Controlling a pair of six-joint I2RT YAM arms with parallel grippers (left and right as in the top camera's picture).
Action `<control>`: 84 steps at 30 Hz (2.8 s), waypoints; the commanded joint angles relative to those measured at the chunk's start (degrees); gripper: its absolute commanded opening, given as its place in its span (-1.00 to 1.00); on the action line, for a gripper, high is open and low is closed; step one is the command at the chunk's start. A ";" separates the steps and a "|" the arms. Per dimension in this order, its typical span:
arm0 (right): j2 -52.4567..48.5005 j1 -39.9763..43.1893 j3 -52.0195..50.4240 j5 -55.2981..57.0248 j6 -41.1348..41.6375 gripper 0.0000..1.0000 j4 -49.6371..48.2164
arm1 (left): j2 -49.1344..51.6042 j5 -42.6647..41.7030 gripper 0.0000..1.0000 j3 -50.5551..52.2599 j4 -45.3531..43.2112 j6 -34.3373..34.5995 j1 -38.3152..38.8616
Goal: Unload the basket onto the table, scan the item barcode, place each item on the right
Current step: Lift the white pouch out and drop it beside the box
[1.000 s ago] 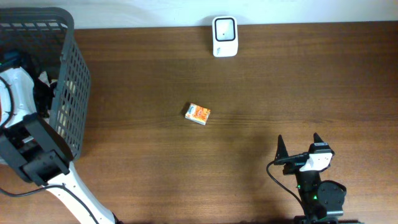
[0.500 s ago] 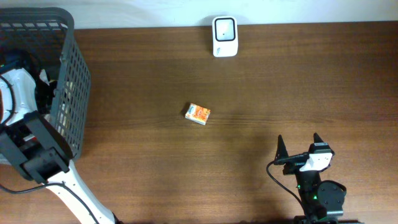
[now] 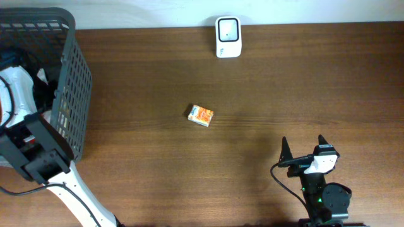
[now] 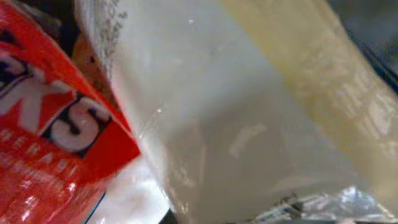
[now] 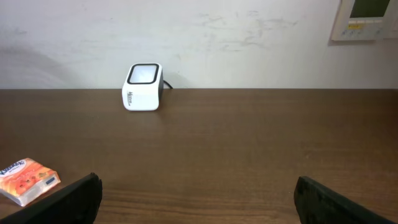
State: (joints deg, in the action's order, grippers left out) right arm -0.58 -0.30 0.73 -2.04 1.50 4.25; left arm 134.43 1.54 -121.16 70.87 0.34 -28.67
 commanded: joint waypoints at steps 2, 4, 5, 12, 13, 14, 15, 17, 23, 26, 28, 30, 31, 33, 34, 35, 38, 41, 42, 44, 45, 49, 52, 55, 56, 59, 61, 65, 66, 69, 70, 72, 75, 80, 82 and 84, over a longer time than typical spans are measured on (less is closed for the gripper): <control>0.37 0.33 -0.42 -0.13 0.22 0.97 0.11 | 0.04 -8.13 -1.00 -14.95 6.16 0.96 -0.09; 0.37 0.33 -0.42 -0.13 0.22 0.97 0.11 | 0.00 -12.26 -1.00 -22.27 9.20 0.96 -0.09; 0.37 0.33 -0.42 -0.13 0.22 0.97 0.11 | 0.00 -14.10 -1.00 -26.49 10.80 0.96 -0.09; 0.37 0.33 -0.42 -0.13 0.22 0.97 0.11 | -0.11 -17.00 -1.00 -50.73 20.83 1.36 -0.09; 0.37 0.33 -0.42 -0.13 0.22 0.97 0.11 | -0.11 -17.29 -1.00 -53.29 21.88 1.36 -0.09; 0.37 0.33 -0.42 -0.13 0.22 0.97 0.11 | -0.20 -17.94 -1.00 -55.87 22.99 1.38 -0.09; 0.37 0.33 -0.42 -0.13 0.22 0.97 0.11 | -0.24 -19.65 -1.00 -58.77 24.02 1.38 -0.09; 0.37 0.33 -0.42 -0.13 0.22 0.97 0.11 | -2.27 -23.56 -1.00 -58.60 23.69 1.57 -0.07; 0.37 0.33 -0.42 -0.13 0.22 0.97 0.11 | -7.41 -34.38 -1.00 -58.60 23.80 1.99 2.73; 0.37 0.33 -0.42 -0.13 0.22 0.97 0.11 | -9.55 -35.43 -1.00 -58.60 24.44 1.97 6.27; 0.37 0.33 -0.42 -0.13 0.22 0.97 0.11 | -10.73 -34.91 -1.00 -58.60 23.96 1.95 10.32; 0.37 0.33 -0.42 -0.13 0.22 0.97 0.11 | -11.02 -34.91 -1.00 -58.58 24.06 1.95 13.03; 0.37 0.33 -0.42 -0.13 0.22 0.97 0.11 | -11.02 -34.80 -1.00 -58.58 24.37 1.97 14.49; 0.37 0.33 -0.42 -0.13 0.22 0.97 0.11 | -11.02 -34.73 -1.00 -58.49 25.70 1.95 17.99; 0.37 0.33 -0.42 -0.13 0.22 0.97 0.11 | -11.02 -34.75 -1.00 -58.23 25.83 1.95 19.30; 0.37 0.33 -0.42 -0.13 0.22 0.97 0.11 | -11.02 -34.69 -1.00 -57.59 25.83 1.95 21.09; 0.37 0.33 -0.42 -0.13 0.22 0.97 0.11 | -11.02 -31.65 -1.00 -54.71 25.83 1.99 25.90; 0.37 0.33 -0.42 -0.13 0.22 0.97 0.11 | -11.02 -21.16 -1.00 -47.80 25.83 3.85 31.26; 0.37 0.33 -0.42 -0.13 0.22 0.97 0.11 | -11.02 -17.05 -1.00 -44.89 25.83 5.38 32.74; 0.37 0.33 -0.42 -0.13 0.22 0.97 0.11 | -11.02 -12.39 -1.00 -39.32 25.83 6.80 34.88; 0.37 0.33 -0.42 -0.13 0.22 0.97 0.11 | -11.02 -11.02 -1.00 -35.32 25.83 7.17 36.04; 0.37 0.33 -0.42 -0.13 0.22 0.97 0.11 | -11.02 -10.05 -1.00 -22.62 25.18 7.19 38.75; 0.37 0.33 -0.42 -0.13 0.22 0.97 0.11 | -11.02 -10.05 -1.00 -11.15 22.10 7.41 40.59; 0.37 0.33 -0.42 -0.13 0.22 0.97 0.11 | -11.02 -10.05 -1.00 -4.07 18.43 8.55 41.44; 0.37 0.33 -0.42 -0.13 0.22 0.97 0.11 | -11.02 -10.05 -1.00 -2.08 17.25 8.98 41.66; 0.37 0.33 -0.42 -0.13 0.22 0.97 0.11 | -11.02 -9.60 -1.00 2.54 13.84 9.09 41.75; 0.37 0.33 -0.42 -0.13 0.22 0.97 0.11 | -11.02 -7.56 -0.55 2.95 13.00 9.11 41.75; 0.37 0.33 -0.42 -0.13 0.22 0.97 0.11 | -11.15 -3.41 -0.11 1.40 12.33 9.09 41.46; 0.37 0.33 -0.42 -0.13 0.22 0.97 0.11 | -11.17 -3.41 -0.10 0.46 12.66 9.09 41.29; 0.37 0.33 -0.42 -0.13 0.22 0.97 0.11 | -11.34 -3.43 -0.07 -6.93 15.63 9.07 40.22; 0.37 0.33 -0.42 -0.13 0.22 0.97 0.11 | -11.37 -3.43 -0.05 -10.47 16.96 9.07 39.69; 0.37 0.33 -0.42 -0.13 0.22 0.97 0.11 | -11.37 -3.43 -0.03 -17.84 19.63 9.07 38.66; 0.37 0.33 -0.42 -0.13 0.22 0.97 0.11 | -11.37 -3.17 0.36 -32.74 23.61 9.05 35.95; 0.37 0.33 -0.42 -0.13 0.22 0.97 0.11 | -12.55 -0.17 0.81 -53.00 25.77 9.07 27.15; 0.37 0.33 -0.42 -0.13 0.22 0.97 0.11 | -13.05 0.42 0.89 -56.59 25.79 9.07 23.28; 0.37 0.33 -0.42 -0.13 0.22 0.97 0.11 | -13.07 4.15 0.96 -58.66 25.64 9.14 18.84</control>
State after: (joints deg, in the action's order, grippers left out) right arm -0.58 -0.30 0.73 -2.04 1.52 4.25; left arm 122.34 0.36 -176.35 96.33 9.50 -4.23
